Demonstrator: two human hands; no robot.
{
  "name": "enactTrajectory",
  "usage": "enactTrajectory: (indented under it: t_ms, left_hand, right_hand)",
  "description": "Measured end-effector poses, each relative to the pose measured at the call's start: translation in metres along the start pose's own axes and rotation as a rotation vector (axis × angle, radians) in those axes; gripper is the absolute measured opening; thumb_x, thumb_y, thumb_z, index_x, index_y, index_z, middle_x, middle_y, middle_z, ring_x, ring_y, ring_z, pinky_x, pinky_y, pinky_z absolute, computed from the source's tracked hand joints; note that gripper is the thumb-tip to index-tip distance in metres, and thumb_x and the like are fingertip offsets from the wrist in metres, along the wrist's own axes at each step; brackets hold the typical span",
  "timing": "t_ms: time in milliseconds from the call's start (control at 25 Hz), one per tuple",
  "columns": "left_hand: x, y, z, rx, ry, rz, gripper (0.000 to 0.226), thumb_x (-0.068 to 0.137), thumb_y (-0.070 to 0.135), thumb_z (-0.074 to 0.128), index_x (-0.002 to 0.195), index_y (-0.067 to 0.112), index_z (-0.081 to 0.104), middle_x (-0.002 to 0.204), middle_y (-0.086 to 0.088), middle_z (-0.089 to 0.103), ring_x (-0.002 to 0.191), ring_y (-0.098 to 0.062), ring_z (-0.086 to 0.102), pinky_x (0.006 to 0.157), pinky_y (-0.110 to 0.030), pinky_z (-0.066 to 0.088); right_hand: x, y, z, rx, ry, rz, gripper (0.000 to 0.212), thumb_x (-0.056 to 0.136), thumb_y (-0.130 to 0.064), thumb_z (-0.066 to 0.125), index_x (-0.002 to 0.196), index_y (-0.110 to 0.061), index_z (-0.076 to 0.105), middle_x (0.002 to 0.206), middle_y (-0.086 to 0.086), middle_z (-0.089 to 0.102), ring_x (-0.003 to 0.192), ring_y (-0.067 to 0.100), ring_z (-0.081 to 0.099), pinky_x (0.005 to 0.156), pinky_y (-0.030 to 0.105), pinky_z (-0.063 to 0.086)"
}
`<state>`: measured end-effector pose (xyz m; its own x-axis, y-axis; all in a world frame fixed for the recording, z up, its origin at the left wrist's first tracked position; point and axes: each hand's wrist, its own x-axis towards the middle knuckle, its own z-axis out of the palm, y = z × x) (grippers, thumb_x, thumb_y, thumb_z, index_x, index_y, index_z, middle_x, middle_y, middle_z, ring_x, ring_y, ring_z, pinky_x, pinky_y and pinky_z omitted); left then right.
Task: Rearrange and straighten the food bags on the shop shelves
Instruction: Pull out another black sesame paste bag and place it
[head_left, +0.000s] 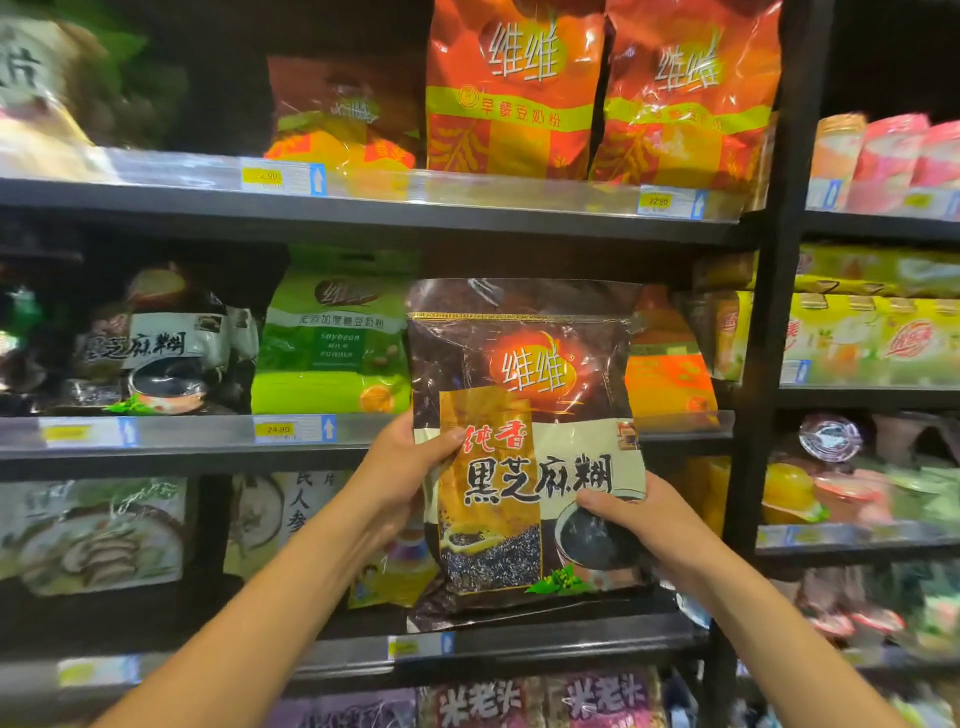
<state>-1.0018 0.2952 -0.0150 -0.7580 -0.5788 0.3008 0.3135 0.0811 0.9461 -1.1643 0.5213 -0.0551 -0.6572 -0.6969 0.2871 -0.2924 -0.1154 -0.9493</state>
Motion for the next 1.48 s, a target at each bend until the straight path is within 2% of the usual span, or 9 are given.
enactTrajectory:
  t_ms: [200,440,680,880,960,1120,1200,1320,1480]
  left_hand:
    - [-0.02,-0.003,-0.033,0.063,0.025,0.008,0.023,0.098,0.012,0.066,0.121,0.014,0.067,0.112,-0.009,0.079,0.11,-0.031,0.073,0.104,-0.054,0.053]
    - [-0.038,0.015,-0.091,0.089,0.053,0.025,0.028,0.099,0.014,0.066,0.126,0.015,0.065,0.116,-0.009,0.078,0.111,-0.029,0.073,0.105,-0.053,0.052]
    - [-0.062,0.045,-0.181,0.104,0.102,0.022,0.026,0.1,0.015,0.065,0.126,0.014,0.064,0.115,-0.009,0.078,0.111,-0.03,0.073,0.101,-0.053,0.055]
    - [-0.081,0.081,-0.264,0.128,0.128,0.029,0.014,0.101,0.015,0.064,0.112,0.023,0.062,0.092,0.006,0.082,0.098,-0.026,0.075,0.096,-0.052,0.057]
    - [-0.081,0.091,-0.292,0.136,0.153,0.02,0.019,0.1,0.013,0.065,0.119,0.014,0.064,0.1,-0.004,0.081,0.1,-0.029,0.075,0.097,-0.051,0.057]
    - [-0.077,0.114,-0.352,0.156,0.181,0.015,0.019,0.097,0.007,0.068,0.116,0.007,0.067,0.109,-0.018,0.077,0.094,-0.03,0.073,0.094,-0.05,0.059]
    - [-0.072,0.124,-0.375,0.163,0.189,-0.002,0.026,0.096,0.009,0.07,0.121,0.004,0.065,0.11,-0.018,0.077,0.087,-0.025,0.074,0.082,-0.042,0.064]
    - [-0.06,0.135,-0.398,0.153,0.223,-0.064,0.047,0.093,0.013,0.074,0.134,0.0,0.055,0.107,-0.017,0.078,0.085,-0.024,0.077,0.071,-0.038,0.065]
    - [-0.047,0.151,-0.416,0.099,0.157,-0.187,0.023,0.091,0.013,0.076,0.109,0.0,0.069,0.102,-0.014,0.079,0.074,-0.021,0.077,0.06,-0.03,0.062]
  right_hand:
    - [-0.006,0.004,0.033,-0.057,-0.006,-0.022,0.04,0.081,-0.028,0.085,0.119,-0.025,0.072,0.109,-0.009,0.08,0.102,0.012,0.076,0.092,0.035,0.06]
    - [0.002,-0.004,0.095,-0.057,-0.022,-0.045,0.032,0.083,-0.023,0.084,0.113,-0.026,0.074,0.107,-0.007,0.081,0.101,0.013,0.076,0.094,0.041,0.06]
    - [0.007,-0.025,0.19,-0.066,-0.055,-0.085,0.026,0.084,-0.018,0.084,0.106,-0.026,0.073,0.099,-0.011,0.081,0.091,0.006,0.077,0.08,0.028,0.058]
    - [0.011,-0.052,0.275,-0.101,-0.165,-0.121,0.025,0.091,-0.021,0.077,0.114,-0.025,0.072,0.105,-0.012,0.08,0.094,0.005,0.076,0.073,0.017,0.057]
    - [0.013,-0.063,0.301,-0.114,-0.218,-0.128,0.023,0.093,-0.023,0.073,0.117,-0.026,0.071,0.108,-0.013,0.08,0.097,0.005,0.075,0.075,0.017,0.057]
    - [0.025,-0.081,0.355,-0.082,-0.278,-0.109,0.019,0.096,-0.027,0.069,0.113,-0.02,0.073,0.105,-0.005,0.081,0.097,0.012,0.077,0.086,0.029,0.057]
    - [0.035,-0.089,0.376,-0.06,-0.279,-0.091,0.025,0.09,-0.033,0.073,0.111,-0.019,0.073,0.104,-0.002,0.081,0.095,0.015,0.077,0.085,0.031,0.057]
    - [0.053,-0.098,0.398,-0.061,-0.27,-0.041,0.058,0.071,-0.052,0.081,0.118,-0.02,0.073,0.109,0.001,0.081,0.101,0.023,0.077,0.093,0.041,0.056]
    - [0.083,-0.113,0.416,-0.033,-0.214,0.015,0.068,0.055,-0.054,0.088,0.107,-0.011,0.079,0.101,0.009,0.081,0.094,0.031,0.077,0.091,0.047,0.055]
